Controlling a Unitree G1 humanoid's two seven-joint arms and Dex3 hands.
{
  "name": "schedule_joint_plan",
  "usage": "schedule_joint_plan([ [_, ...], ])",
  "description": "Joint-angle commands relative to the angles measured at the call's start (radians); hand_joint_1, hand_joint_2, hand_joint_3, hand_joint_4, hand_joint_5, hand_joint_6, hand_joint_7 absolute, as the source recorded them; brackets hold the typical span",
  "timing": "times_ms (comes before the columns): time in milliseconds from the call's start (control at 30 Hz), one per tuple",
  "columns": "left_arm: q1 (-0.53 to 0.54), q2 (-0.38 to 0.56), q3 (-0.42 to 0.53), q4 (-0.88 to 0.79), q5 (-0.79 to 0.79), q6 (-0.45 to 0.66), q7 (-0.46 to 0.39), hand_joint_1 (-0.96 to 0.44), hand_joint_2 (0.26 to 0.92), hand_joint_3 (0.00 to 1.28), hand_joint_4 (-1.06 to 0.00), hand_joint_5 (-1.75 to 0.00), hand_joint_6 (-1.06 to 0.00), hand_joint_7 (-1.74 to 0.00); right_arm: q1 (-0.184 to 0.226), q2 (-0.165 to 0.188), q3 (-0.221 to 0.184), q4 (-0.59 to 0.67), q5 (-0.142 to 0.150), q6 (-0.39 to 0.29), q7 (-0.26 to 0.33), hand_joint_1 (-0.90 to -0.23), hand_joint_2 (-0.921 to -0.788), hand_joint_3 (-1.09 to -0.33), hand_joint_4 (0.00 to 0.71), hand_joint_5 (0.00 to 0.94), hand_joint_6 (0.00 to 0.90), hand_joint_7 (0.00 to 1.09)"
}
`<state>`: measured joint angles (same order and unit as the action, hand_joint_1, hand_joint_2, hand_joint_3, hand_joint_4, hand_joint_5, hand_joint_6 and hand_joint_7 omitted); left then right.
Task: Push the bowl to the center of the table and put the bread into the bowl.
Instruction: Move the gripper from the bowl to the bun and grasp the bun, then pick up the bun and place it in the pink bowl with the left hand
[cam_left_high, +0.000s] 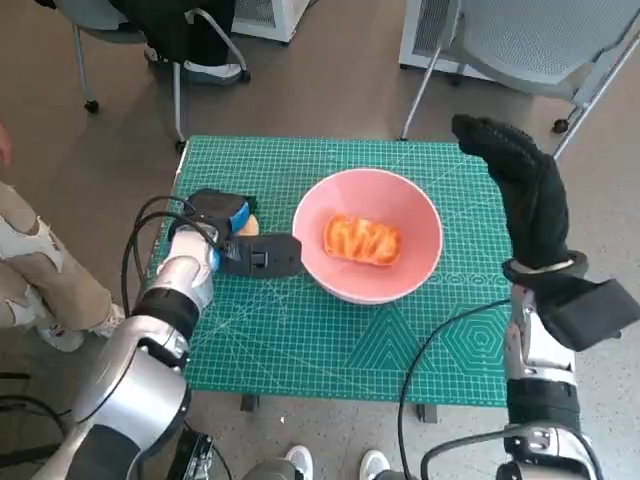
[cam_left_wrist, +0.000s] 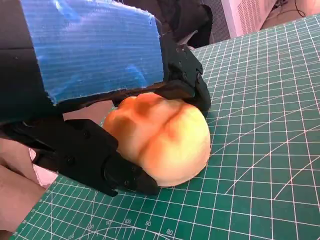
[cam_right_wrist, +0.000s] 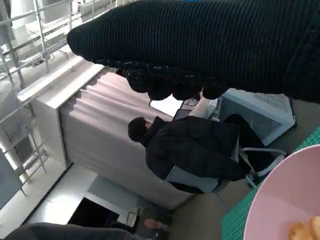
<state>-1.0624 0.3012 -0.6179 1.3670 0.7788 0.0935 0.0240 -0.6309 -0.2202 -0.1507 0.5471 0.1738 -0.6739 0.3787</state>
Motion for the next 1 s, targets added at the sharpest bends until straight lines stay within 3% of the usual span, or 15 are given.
schedule_joint_plan([
  [33, 0.021, 0.012, 0.01, 0.012, -0.009, -0.007, -0.024, 0.01, 0.92, 0.13, -0.55, -1.43, -0.64, -1.03, 0.023, -0.005, -0.002, 0.007, 0.004, 0.014, -0.002, -0.698, -0.921, -0.841, 0.145, 0.0, -0.001, 0.41],
  [433, 0.008, 0.036, 0.022, -0.001, -0.016, -0.017, 0.003, 0.0, 0.914, 0.14, -0.54, -1.45, -0.67, -1.0, 0.015, 0.005, 0.006, 0.018, -0.008, 0.005, -0.01, -0.698, -0.921, -0.848, 0.145, 0.0, -0.001, 0.42],
  [467, 0.007, 0.038, 0.024, -0.003, -0.017, -0.019, 0.007, 0.0, 0.873, 0.22, -0.52, -1.48, -0.67, -1.01, 0.014, 0.005, 0.007, 0.019, -0.008, 0.005, -0.01, -0.697, -0.921, -0.848, 0.145, 0.0, -0.001, 0.42],
  [500, 0.004, 0.042, 0.027, -0.005, -0.019, -0.023, 0.011, 0.0, 0.781, 0.39, -0.5, -1.53, -0.67, -1.06, 0.013, 0.007, 0.008, 0.018, -0.009, 0.005, -0.011, -0.697, -0.921, -0.849, 0.145, 0.0, -0.001, 0.42],
  [600, -0.003, 0.054, 0.038, -0.014, -0.025, -0.035, 0.025, 0.0, 0.587, 0.79, -0.43, -1.68, -0.63, -1.26, 0.01, 0.009, 0.011, 0.019, -0.011, 0.005, -0.012, -0.695, -0.921, -0.854, 0.144, 0.0, -0.001, 0.41],
  [700, -0.015, 0.07, 0.052, -0.029, -0.035, -0.053, 0.041, 0.0, 0.497, 0.97, -0.4, -1.72, -0.6, -1.41, 0.007, 0.01, 0.014, 0.021, -0.011, 0.007, -0.012, -0.693, -0.921, -0.858, 0.144, 0.0, -0.001, 0.41],
  [767, -0.023, 0.082, 0.063, -0.043, -0.042, -0.066, 0.054, 0.0, 0.476, 0.99, -0.4, -1.73, -0.65, -1.35, 0.005, 0.011, 0.016, 0.022, -0.011, 0.009, -0.012, -0.693, -0.921, -0.86, 0.144, 0.0, -0.001, 0.41],
  [800, -0.031, 0.092, 0.072, -0.061, -0.05, -0.076, 0.063, 0.0, 0.523, 0.89, -0.44, -1.71, -0.66, -1.25, 0.003, 0.012, 0.017, 0.023, -0.01, 0.011, -0.011, -0.694, -0.921, -0.861, 0.143, 0.0, -0.001, 0.41],
  [833, -0.036, 0.098, 0.078, -0.073, -0.055, -0.082, 0.068, 0.0, 0.615, 0.7, -0.5, -1.61, -0.67, -1.15, 0.002, 0.012, 0.018, 0.024, -0.01, 0.012, -0.011, -0.694, -0.921, -0.861, 0.143, 0.0, -0.001, 0.41],
  [867, -0.041, 0.108, 0.088, -0.095, -0.062, -0.091, 0.074, 0.0, 0.653, 0.62, -0.52, -1.58, -0.67, -1.11, 0.001, 0.013, 0.019, 0.024, -0.009, 0.013, -0.01, -0.694, -0.921, -0.861, 0.143, 0.0, -0.001, 0.41],
  [933, -0.041, 0.127, 0.108, -0.142, -0.075, -0.106, 0.079, 0.0, 0.782, 0.35, -0.6, -1.44, -0.69, -1.02, -0.001, 0.014, 0.021, 0.026, -0.007, 0.016, -0.008, -0.695, -0.921, -0.862, 0.143, 0.0, -0.001, 0.41],
  [1000, -0.033, 0.149, 0.136, -0.21, -0.093, -0.119, 0.079, 0.0, 0.821, 0.24, -0.65, -1.36, -0.71, -0.99, -0.003, 0.015, 0.023, 0.029, -0.004, 0.018, -0.004, -0.695, -0.921, -0.862, 0.144, 0.0, 0.0, 0.41],
])
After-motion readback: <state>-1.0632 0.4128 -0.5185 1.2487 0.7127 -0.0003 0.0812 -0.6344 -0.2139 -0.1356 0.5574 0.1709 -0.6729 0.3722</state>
